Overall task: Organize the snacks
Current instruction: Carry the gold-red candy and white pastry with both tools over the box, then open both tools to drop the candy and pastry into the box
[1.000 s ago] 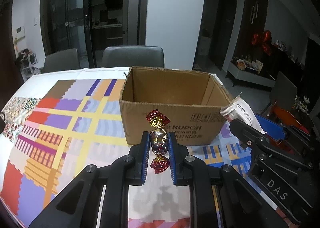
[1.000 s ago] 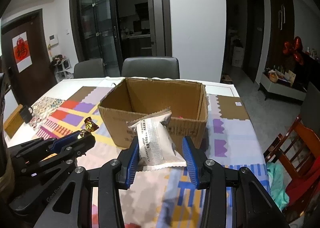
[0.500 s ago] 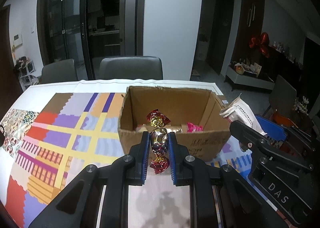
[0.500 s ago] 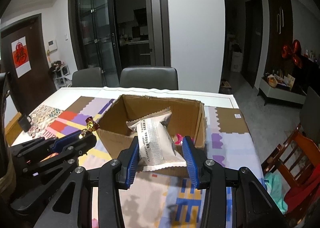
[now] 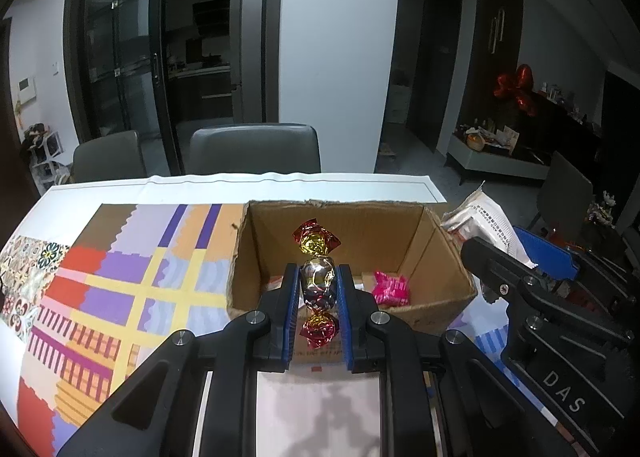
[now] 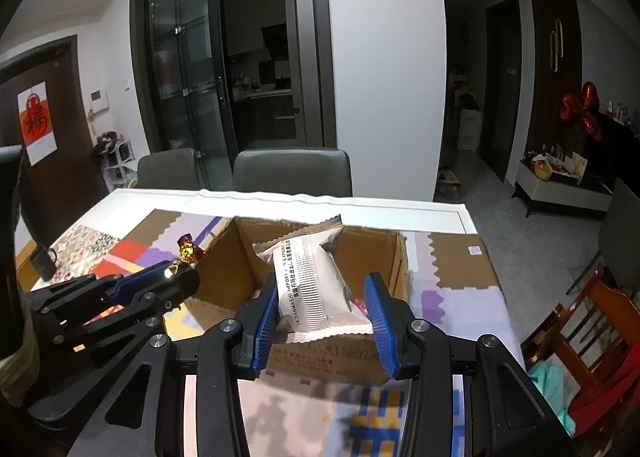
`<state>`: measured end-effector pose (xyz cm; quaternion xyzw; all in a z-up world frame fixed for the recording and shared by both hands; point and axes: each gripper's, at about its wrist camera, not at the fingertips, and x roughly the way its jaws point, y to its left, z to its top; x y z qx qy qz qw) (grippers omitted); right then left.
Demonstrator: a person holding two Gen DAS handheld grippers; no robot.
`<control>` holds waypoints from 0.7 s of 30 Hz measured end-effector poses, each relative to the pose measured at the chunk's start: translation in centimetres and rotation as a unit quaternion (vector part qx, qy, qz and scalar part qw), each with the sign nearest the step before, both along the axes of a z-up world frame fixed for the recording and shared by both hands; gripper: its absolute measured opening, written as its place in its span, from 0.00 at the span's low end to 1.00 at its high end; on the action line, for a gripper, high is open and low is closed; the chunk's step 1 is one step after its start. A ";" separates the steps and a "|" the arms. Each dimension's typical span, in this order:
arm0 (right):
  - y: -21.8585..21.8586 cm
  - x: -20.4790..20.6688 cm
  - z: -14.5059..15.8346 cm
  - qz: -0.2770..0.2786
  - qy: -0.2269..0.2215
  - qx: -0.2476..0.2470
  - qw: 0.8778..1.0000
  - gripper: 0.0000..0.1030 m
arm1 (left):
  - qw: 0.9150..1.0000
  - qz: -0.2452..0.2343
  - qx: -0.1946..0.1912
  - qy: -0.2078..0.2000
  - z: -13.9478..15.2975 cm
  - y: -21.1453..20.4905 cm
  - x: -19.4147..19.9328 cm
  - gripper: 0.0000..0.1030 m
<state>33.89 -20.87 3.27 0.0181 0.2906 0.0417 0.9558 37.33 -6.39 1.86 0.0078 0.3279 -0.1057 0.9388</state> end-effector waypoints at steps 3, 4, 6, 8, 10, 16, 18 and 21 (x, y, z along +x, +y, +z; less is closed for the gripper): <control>-0.1 0.6 0.4 -0.003 -0.005 -0.001 1.000 0.43 | 1.000 -0.004 0.000 0.000 0.2 -0.2 0.7 0.18; -0.1 0.8 0.4 -0.003 -0.006 -0.002 1.000 0.43 | 1.000 -0.005 0.001 -0.001 0.3 -0.2 0.8 0.18; -0.1 1.2 0.6 -0.004 -0.008 -0.003 1.000 0.43 | 1.000 -0.006 0.002 -0.002 0.3 -0.2 1.3 0.18; -0.3 1.7 0.8 -0.006 -0.009 -0.003 1.000 0.43 | 1.000 -0.006 0.003 -0.002 0.4 -0.2 1.7 0.18; -0.3 2.2 0.8 -0.008 -0.009 -0.004 1.000 0.43 | 1.000 -0.006 0.004 -0.002 0.4 -0.2 2.0 0.18; -0.4 3.6 0.5 -0.011 -0.008 -0.002 1.000 0.43 | 1.000 -0.010 0.006 0.000 0.2 -0.3 3.7 0.18; -0.4 4.2 0.4 -0.011 -0.006 -0.004 1.000 0.43 | 1.000 -0.012 0.007 0.002 0.2 -0.3 4.1 0.18; -0.3 4.9 0.2 -0.013 -0.003 -0.003 1.000 0.43 | 1.000 -0.012 0.010 0.003 0.0 -0.2 4.9 0.18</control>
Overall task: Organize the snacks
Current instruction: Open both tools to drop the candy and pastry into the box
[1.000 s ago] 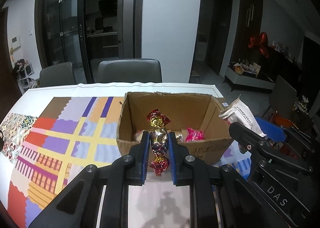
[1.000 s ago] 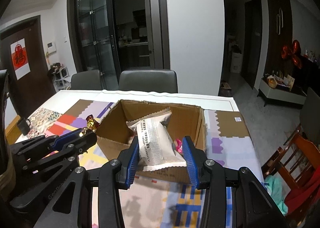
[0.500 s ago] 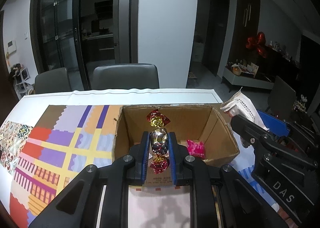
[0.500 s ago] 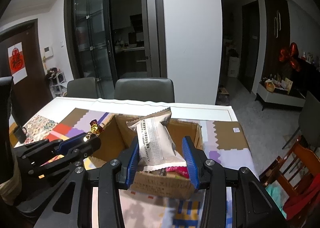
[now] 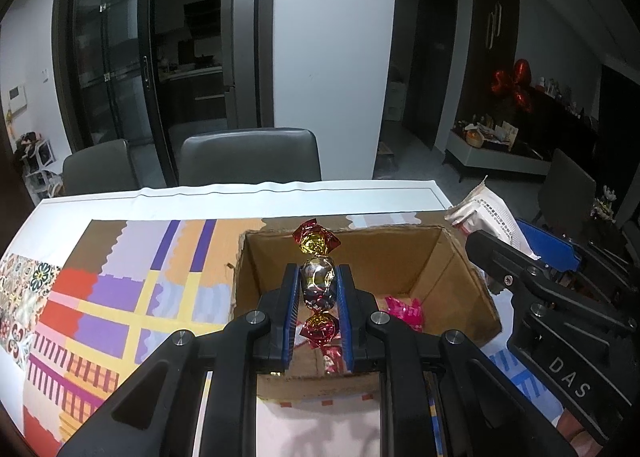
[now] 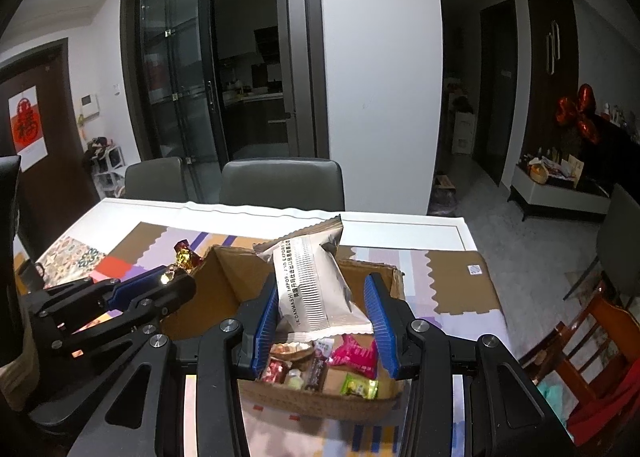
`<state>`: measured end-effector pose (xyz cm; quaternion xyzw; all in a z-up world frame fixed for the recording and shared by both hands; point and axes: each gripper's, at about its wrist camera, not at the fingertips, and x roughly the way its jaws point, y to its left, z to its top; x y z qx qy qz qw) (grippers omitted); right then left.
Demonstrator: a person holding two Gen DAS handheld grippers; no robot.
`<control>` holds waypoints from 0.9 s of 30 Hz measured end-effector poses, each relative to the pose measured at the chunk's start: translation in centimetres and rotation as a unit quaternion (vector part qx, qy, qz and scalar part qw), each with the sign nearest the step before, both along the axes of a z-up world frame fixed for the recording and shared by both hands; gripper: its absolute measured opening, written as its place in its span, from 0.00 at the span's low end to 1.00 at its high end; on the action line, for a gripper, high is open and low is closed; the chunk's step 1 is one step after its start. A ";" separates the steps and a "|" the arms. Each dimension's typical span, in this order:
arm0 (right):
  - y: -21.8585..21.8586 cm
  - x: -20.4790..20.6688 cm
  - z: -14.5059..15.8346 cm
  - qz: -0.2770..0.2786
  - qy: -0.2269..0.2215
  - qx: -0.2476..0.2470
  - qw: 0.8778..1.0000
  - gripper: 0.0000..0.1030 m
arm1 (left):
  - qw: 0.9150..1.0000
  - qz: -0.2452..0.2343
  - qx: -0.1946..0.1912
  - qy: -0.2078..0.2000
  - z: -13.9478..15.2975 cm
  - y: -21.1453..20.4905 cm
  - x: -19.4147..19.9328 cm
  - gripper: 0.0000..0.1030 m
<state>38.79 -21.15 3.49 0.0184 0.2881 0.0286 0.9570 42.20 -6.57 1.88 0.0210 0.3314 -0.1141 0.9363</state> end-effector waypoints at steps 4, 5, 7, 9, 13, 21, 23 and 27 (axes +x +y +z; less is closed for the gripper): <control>-0.1 1.1 -0.5 -0.002 0.007 0.003 1.000 0.43 | 1.000 -0.002 0.004 0.005 -0.5 0.0 1.0 0.18; -0.1 1.4 -0.6 -0.001 0.009 0.004 1.000 0.43 | 1.000 -0.003 0.004 0.007 -0.7 -0.1 1.2 0.19; 0.0 2.0 -0.9 -0.001 0.012 0.003 1.000 0.43 | 1.000 -0.006 0.003 0.013 -1.2 -0.3 1.6 0.19; -0.1 2.5 -1.2 -0.001 0.017 0.002 1.000 0.43 | 1.000 -0.006 0.004 0.017 -1.6 -0.3 2.0 0.19; -0.1 3.4 -2.0 -0.002 0.026 -0.004 1.000 0.43 | 1.000 -0.010 0.004 0.028 -2.4 -0.5 2.7 0.19; -0.2 4.7 -3.2 -0.007 0.040 -0.007 0.999 0.43 | 0.999 -0.011 0.010 0.035 -3.3 -0.6 3.4 0.23; -0.2 4.8 -3.4 -0.008 0.042 -0.010 0.999 0.43 | 0.999 -0.005 0.012 0.033 -3.5 -0.5 3.4 0.38; -0.4 5.1 -3.6 -0.012 0.047 -0.010 0.999 0.55 | 0.999 -0.001 0.014 0.030 -3.5 -0.3 3.4 0.44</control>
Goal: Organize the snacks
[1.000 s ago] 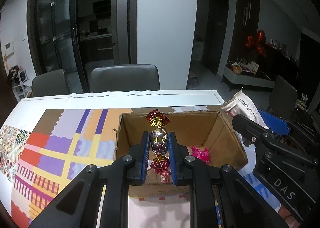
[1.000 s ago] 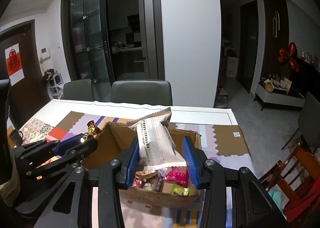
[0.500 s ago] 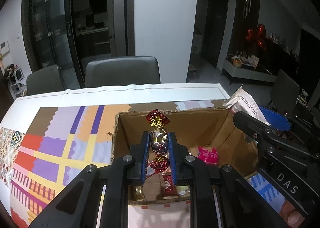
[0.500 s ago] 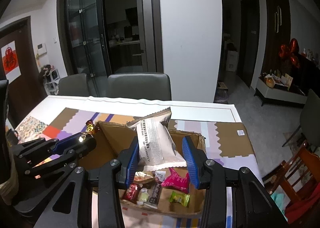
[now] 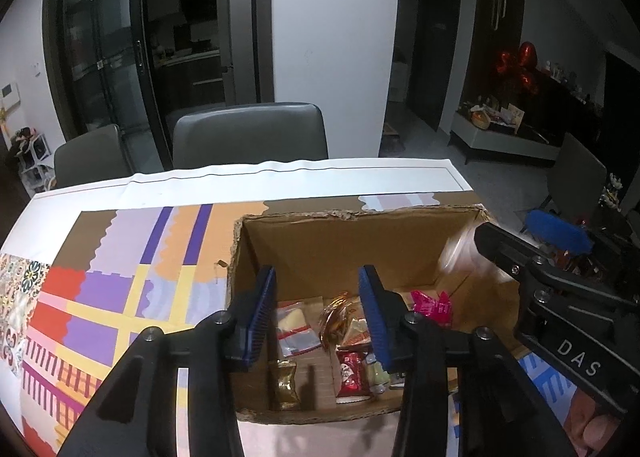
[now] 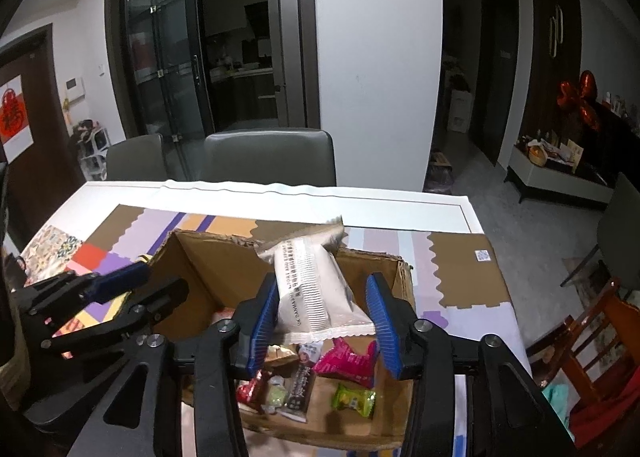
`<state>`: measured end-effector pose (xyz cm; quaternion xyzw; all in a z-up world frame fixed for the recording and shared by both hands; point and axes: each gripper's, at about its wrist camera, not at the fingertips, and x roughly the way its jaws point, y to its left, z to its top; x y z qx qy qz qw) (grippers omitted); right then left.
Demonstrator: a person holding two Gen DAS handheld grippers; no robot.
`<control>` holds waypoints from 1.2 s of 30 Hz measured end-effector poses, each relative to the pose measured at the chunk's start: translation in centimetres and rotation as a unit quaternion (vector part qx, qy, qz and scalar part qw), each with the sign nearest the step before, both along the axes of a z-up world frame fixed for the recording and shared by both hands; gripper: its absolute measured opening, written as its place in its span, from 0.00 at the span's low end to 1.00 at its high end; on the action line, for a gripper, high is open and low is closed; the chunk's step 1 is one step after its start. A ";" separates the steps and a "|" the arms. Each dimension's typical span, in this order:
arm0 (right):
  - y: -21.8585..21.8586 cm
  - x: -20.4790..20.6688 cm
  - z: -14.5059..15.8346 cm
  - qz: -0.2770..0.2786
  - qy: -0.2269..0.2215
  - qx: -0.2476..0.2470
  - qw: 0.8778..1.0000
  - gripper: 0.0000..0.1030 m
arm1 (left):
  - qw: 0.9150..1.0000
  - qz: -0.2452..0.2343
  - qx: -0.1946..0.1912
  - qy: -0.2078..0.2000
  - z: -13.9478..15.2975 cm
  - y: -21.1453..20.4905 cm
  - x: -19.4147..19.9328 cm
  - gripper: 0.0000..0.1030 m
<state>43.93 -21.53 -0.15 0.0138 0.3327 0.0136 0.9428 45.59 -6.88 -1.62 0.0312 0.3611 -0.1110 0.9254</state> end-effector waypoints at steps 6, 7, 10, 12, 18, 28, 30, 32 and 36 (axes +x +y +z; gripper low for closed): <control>-0.8 -0.2 0.2 -0.028 -0.007 -0.010 1.000 0.73 | 1.000 0.015 0.010 -0.016 0.7 0.5 -0.6 0.65; -0.9 -0.2 0.2 -0.030 -0.008 -0.008 1.000 0.74 | 1.000 0.018 0.013 -0.020 0.9 0.5 -0.8 0.68; -1.2 -0.6 0.5 -0.034 -0.010 -0.005 0.999 0.77 | 0.999 0.023 0.014 -0.028 1.4 0.6 -1.2 0.72; -1.2 -0.9 0.7 -0.035 -0.013 -0.004 0.999 0.78 | 0.999 0.026 0.014 -0.031 1.7 0.8 -1.4 0.74; -1.0 -2.4 1.6 -0.036 -0.021 -0.005 0.999 0.80 | 0.998 0.035 0.011 -0.041 2.8 1.3 -2.7 0.80; -0.7 -5.7 2.9 -0.040 -0.032 -0.005 0.999 0.82 | 0.997 0.044 0.011 -0.064 4.8 2.2 -6.2 0.88; -0.7 -6.5 3.2 -0.041 -0.035 -0.005 0.999 0.85 | 0.996 0.045 0.014 -0.069 5.2 2.3 -7.0 0.88; -0.6 -7.6 3.6 -0.043 -0.042 -0.006 0.998 0.87 | 0.996 0.047 0.018 -0.076 5.7 2.5 -8.0 0.89; -0.7 -9.6 4.2 -0.047 -0.050 -0.005 0.998 0.88 | 0.995 0.049 0.022 -0.086 6.3 2.7 -9.9 0.92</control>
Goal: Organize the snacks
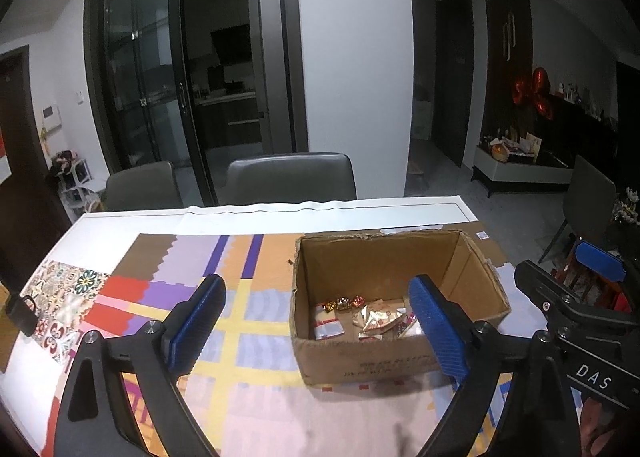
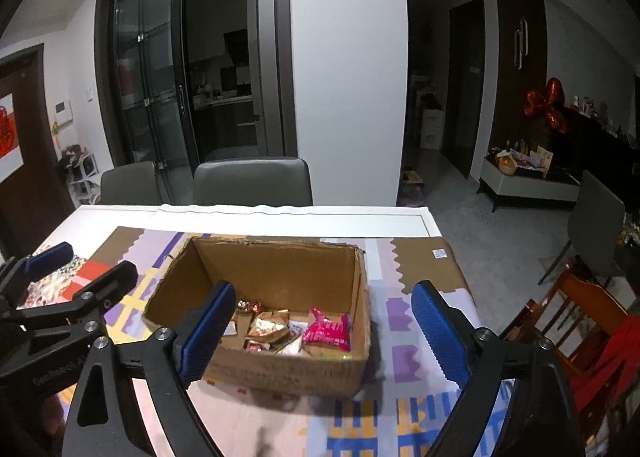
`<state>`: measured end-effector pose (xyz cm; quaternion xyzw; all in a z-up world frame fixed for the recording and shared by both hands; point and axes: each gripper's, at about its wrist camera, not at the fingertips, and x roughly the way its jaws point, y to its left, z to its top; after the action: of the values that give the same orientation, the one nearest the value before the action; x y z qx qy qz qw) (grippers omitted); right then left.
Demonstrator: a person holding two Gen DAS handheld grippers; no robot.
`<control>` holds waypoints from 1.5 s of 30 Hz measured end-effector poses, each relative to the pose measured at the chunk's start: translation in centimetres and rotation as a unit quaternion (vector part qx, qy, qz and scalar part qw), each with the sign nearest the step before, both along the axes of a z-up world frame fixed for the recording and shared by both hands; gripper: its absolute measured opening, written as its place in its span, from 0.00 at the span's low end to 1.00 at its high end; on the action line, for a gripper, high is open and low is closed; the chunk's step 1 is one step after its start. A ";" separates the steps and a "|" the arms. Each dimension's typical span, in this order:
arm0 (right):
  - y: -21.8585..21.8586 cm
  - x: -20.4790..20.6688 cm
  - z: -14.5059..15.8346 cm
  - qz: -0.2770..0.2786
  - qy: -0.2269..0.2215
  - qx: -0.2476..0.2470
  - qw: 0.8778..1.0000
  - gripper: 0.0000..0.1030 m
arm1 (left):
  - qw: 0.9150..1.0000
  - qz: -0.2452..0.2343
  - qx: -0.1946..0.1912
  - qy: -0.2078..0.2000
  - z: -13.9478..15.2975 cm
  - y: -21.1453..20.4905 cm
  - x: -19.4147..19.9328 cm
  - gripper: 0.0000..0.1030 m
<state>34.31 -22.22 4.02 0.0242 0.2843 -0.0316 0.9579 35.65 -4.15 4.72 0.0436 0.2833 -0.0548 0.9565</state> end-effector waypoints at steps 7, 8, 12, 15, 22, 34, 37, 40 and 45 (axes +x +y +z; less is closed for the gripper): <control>-0.1 -3.4 0.7 -0.005 -0.011 -0.002 1.000 0.88 | 1.000 0.000 0.001 -0.009 0.5 0.3 -3.7 0.93; -0.1 -3.9 0.7 -0.006 -0.013 -0.002 1.000 0.88 | 1.000 0.001 0.000 -0.009 0.5 0.4 -4.3 0.94; -0.1 -6.3 0.9 -0.014 -0.019 -0.004 1.000 0.90 | 1.000 0.007 0.000 -0.012 0.5 0.7 -6.5 0.96; -0.1 -8.3 0.8 -0.017 -0.024 -0.009 1.000 0.90 | 1.000 0.013 -0.003 -0.011 0.3 1.0 -8.6 0.96; 0.3 -12.6 0.1 -0.014 -0.024 -0.009 1.000 0.90 | 1.000 0.013 -0.011 -0.007 -0.5 1.5 -13.2 0.96; 1.2 -20.4 -1.8 -0.013 -0.015 -0.004 1.000 0.90 | 1.000 0.013 -0.022 0.013 -3.8 2.3 -20.2 0.96; 1.4 -22.5 -2.6 -0.018 -0.012 0.001 1.000 0.90 | 0.999 0.016 -0.026 0.016 -4.9 2.5 -22.3 0.96; 1.6 -24.4 -3.4 -0.024 -0.012 -0.004 1.000 0.90 | 1.000 0.019 -0.018 0.014 -5.8 2.7 -24.1 0.96; 1.7 -27.4 -4.8 -0.030 -0.008 -0.004 1.000 0.90 | 0.999 0.019 -0.030 0.021 -7.1 3.2 -26.5 0.96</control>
<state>6.90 -20.54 -0.78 0.0292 0.2758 -0.0614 0.9588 9.14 -0.93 -2.34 0.0084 0.3027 -0.0463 0.9519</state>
